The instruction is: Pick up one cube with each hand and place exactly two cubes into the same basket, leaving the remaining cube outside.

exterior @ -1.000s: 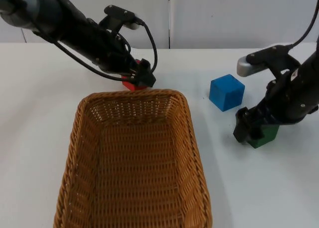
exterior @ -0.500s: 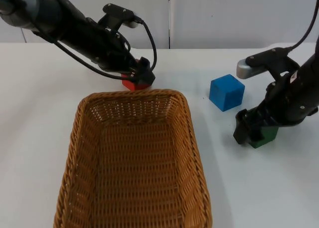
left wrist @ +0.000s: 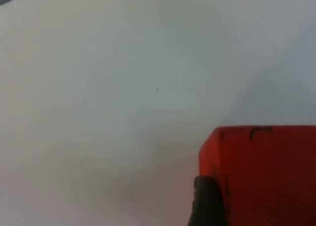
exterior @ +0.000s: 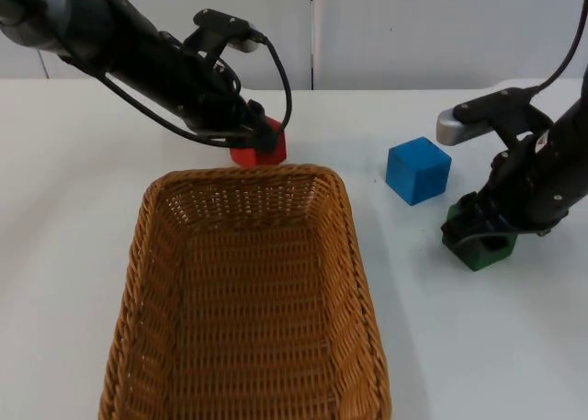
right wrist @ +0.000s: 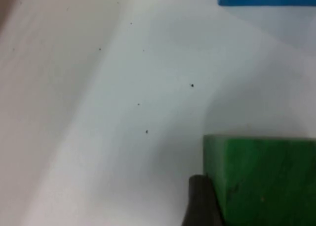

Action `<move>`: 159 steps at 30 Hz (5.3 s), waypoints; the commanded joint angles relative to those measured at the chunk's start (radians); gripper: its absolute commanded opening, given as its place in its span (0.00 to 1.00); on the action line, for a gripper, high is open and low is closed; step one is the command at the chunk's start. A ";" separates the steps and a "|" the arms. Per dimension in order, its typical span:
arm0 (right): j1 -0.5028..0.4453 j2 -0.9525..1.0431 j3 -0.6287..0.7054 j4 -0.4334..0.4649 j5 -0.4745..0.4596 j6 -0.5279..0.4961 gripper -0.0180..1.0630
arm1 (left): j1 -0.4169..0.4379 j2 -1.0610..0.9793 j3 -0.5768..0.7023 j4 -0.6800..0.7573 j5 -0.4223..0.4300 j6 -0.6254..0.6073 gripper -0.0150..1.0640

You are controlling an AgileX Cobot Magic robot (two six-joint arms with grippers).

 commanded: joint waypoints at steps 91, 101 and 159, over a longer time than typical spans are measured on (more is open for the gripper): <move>0.191 -0.366 -0.159 -0.002 0.285 0.034 0.02 | -0.098 -1.057 1.068 0.157 -0.171 -0.384 0.01; 0.251 -0.241 -0.374 0.004 0.441 0.034 0.02 | -0.219 -1.061 1.090 0.163 -0.176 -0.394 0.01; 0.363 0.148 -0.642 0.113 0.457 -0.013 0.02 | -0.456 -0.971 1.320 0.178 -0.486 -0.458 0.01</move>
